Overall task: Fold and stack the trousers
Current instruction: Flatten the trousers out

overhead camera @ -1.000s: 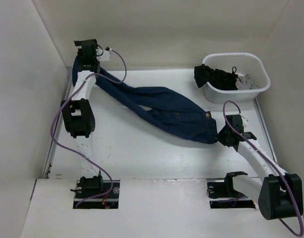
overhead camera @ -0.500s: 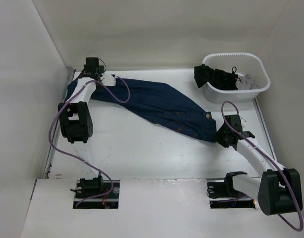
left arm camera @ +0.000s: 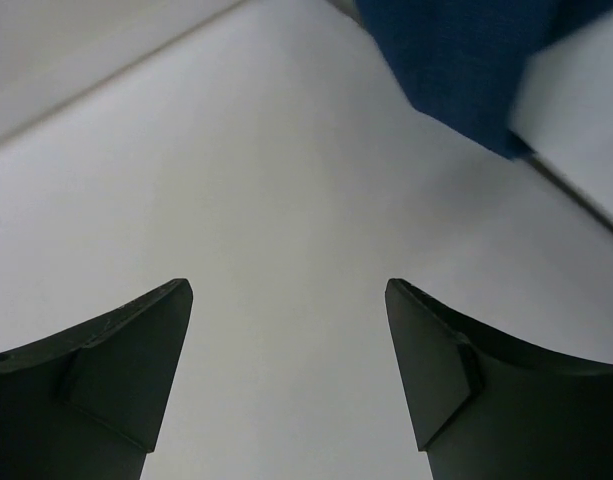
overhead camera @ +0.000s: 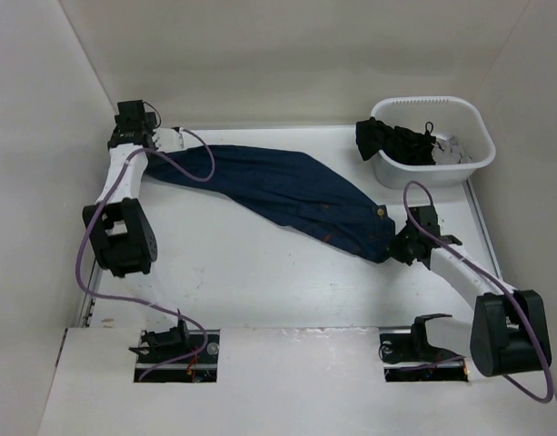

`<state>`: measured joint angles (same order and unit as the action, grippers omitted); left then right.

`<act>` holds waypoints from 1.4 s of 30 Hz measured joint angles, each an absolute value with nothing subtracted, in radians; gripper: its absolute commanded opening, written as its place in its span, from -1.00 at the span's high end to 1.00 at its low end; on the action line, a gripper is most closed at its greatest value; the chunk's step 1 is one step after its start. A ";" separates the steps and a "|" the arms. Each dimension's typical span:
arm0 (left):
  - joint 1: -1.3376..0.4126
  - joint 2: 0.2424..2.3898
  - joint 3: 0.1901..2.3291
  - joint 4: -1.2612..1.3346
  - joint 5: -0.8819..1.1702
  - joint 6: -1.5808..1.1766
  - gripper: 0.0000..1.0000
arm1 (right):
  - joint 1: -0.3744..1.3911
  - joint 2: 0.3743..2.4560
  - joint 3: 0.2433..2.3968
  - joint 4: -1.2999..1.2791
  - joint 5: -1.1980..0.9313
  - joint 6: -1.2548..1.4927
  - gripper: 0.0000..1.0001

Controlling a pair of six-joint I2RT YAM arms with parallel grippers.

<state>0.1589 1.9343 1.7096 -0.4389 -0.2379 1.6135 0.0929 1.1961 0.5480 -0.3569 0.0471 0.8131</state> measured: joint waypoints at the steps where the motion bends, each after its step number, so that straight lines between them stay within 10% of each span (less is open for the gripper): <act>1: 0.162 1.889 1.682 -0.476 -0.220 1.593 -0.57 | 0.093 1.181 0.549 -0.359 0.043 0.813 1.00; 11: 0.273 1.714 1.578 -0.637 -0.086 1.133 -0.56 | -0.031 0.735 0.804 -0.564 0.124 0.725 1.00; 19: 0.221 1.865 1.531 -0.684 -0.047 0.877 -0.37 | -0.223 0.759 0.687 -0.659 0.093 0.645 1.00; 33: 0.247 2.014 1.234 0.018 -0.242 1.271 -0.51 | -0.225 0.834 0.670 -0.645 0.076 0.627 1.00; 35: 0.245 2.053 1.245 0.114 -0.246 1.292 -0.19 | -0.225 0.851 0.670 -0.642 0.075 0.625 1.00; 38: 0.241 2.126 1.283 0.218 -0.237 1.305 0.87 | -0.225 0.867 0.670 -0.643 0.075 0.625 1.00; 42: 0.237 2.171 1.292 0.270 -0.224 1.326 1.00 | -0.225 0.864 0.670 -0.643 0.075 0.638 1.00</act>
<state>0.2367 2.1712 1.2919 0.2699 -0.2237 1.3262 -0.2249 0.8642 0.6704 -0.6426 0.0746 0.6380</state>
